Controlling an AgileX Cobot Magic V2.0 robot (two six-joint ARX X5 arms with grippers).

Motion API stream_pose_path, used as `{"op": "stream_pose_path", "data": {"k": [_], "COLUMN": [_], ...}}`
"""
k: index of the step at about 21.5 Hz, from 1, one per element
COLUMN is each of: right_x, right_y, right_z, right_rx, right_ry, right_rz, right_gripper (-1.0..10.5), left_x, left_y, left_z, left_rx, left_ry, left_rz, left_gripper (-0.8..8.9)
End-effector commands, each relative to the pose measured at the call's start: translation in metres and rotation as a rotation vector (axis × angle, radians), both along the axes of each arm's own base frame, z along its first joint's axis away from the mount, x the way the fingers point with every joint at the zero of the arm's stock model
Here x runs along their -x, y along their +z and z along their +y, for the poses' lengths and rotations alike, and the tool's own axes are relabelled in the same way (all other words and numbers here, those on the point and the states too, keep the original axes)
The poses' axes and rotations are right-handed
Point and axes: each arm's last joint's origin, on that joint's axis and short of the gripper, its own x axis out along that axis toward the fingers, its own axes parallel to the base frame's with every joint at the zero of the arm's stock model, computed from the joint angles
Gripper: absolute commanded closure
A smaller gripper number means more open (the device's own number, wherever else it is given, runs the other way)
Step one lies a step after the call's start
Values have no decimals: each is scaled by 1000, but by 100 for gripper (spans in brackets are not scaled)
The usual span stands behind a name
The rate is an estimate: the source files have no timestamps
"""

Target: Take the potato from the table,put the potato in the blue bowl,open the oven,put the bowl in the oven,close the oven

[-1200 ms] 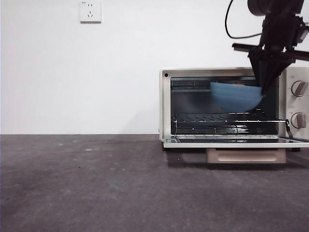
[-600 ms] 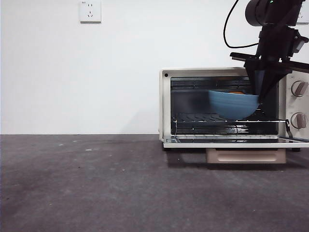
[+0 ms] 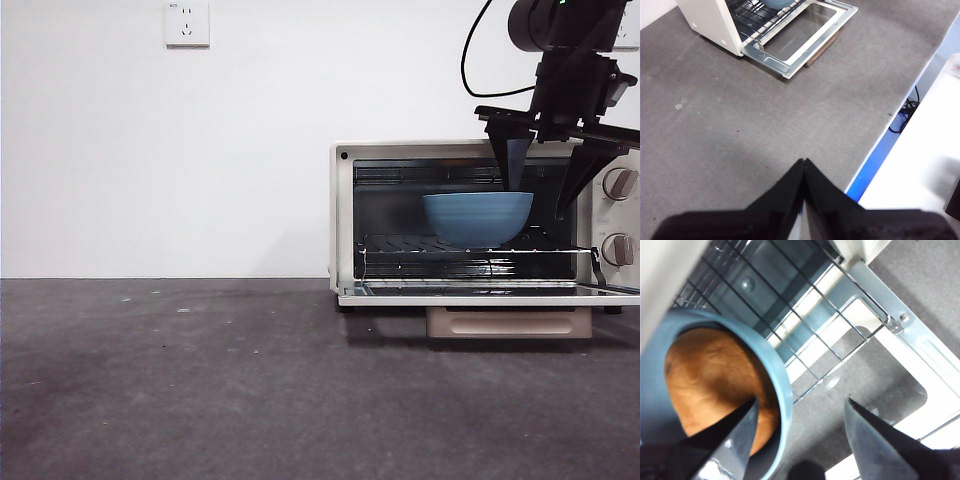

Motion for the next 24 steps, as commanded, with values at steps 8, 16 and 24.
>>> {"op": "stream_pose_path", "data": {"k": [8,16,24], "right_x": [25,94,182], "right_y": [51,131,170], "right_z": [-3,-15,-34], "right_rx": [41,229,504], "right_ry": [127,391,440], "right_rz": [-183,-471,-460], "right_gripper": [663,657,665], "left_x": [0,-15,-44], "left_y": [-1,-4,-7], "left_z": [-1,-29,-91], "left_rx": [6,-111,-134], "left_ry": [11,13,-22], "left_rz": [6,11,-11], "left_gripper": [819,819,820]}}
